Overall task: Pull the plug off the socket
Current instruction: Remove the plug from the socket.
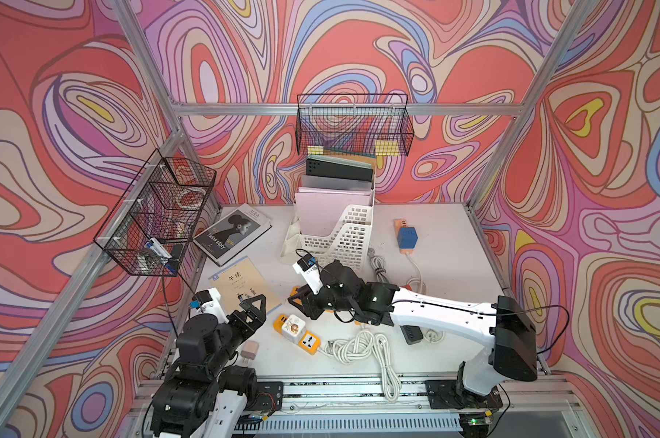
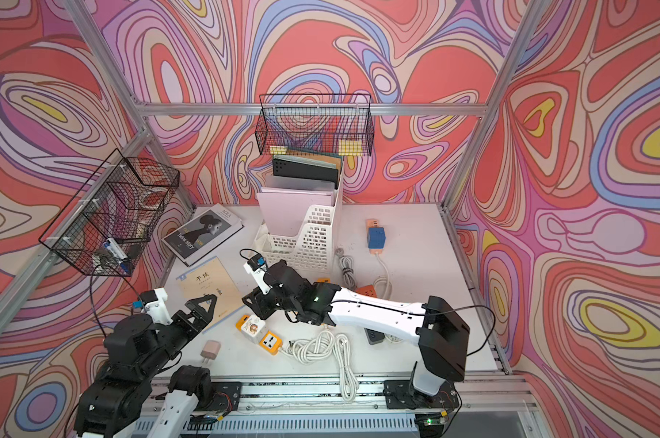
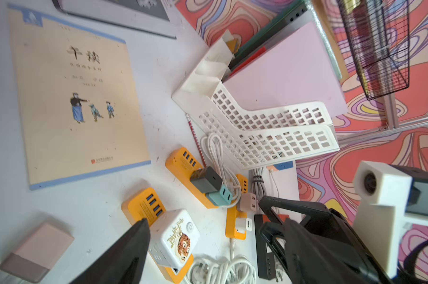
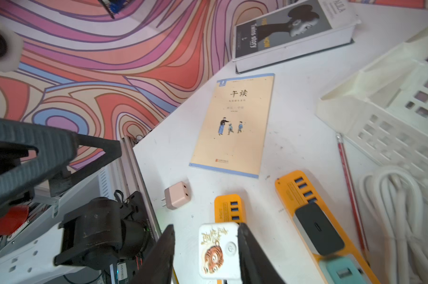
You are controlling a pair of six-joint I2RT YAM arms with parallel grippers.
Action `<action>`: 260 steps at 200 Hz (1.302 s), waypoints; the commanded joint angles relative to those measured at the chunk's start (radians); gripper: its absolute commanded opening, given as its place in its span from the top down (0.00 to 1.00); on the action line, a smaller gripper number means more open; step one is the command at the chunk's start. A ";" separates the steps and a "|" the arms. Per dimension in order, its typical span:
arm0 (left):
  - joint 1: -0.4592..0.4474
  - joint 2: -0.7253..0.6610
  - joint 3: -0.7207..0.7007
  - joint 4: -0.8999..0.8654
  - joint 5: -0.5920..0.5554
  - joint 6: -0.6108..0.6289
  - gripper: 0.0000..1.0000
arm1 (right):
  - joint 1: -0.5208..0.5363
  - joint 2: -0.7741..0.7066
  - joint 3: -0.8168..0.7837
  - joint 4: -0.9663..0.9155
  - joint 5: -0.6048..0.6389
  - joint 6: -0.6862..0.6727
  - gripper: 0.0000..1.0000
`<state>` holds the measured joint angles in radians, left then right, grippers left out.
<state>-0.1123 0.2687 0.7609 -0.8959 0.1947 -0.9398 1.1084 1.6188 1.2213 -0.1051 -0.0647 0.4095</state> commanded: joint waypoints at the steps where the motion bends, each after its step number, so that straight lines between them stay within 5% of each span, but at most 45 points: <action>1: -0.001 0.040 -0.049 0.045 0.152 -0.111 0.11 | -0.033 -0.053 -0.120 0.115 0.063 0.122 0.58; 63: -0.001 0.088 -0.105 -0.070 0.176 -0.158 0.12 | -0.083 -0.085 -0.264 0.192 0.004 0.216 0.58; 133: -0.024 0.221 -0.080 -0.176 0.120 -0.099 0.12 | -0.096 -0.036 -0.253 0.200 -0.093 0.216 0.58; 207: -0.123 0.239 -0.083 -0.155 0.068 -0.118 0.12 | -0.106 -0.042 -0.207 0.095 -0.092 0.224 0.58; 260: -0.174 0.243 -0.109 -0.130 0.069 -0.113 0.11 | -0.106 -0.132 -0.357 0.192 -0.023 0.335 0.58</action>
<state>-0.2741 0.4995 0.6586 -1.0328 0.2726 -1.0588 1.0065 1.5372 0.9241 0.0422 -0.1238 0.6666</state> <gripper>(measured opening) 0.884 0.417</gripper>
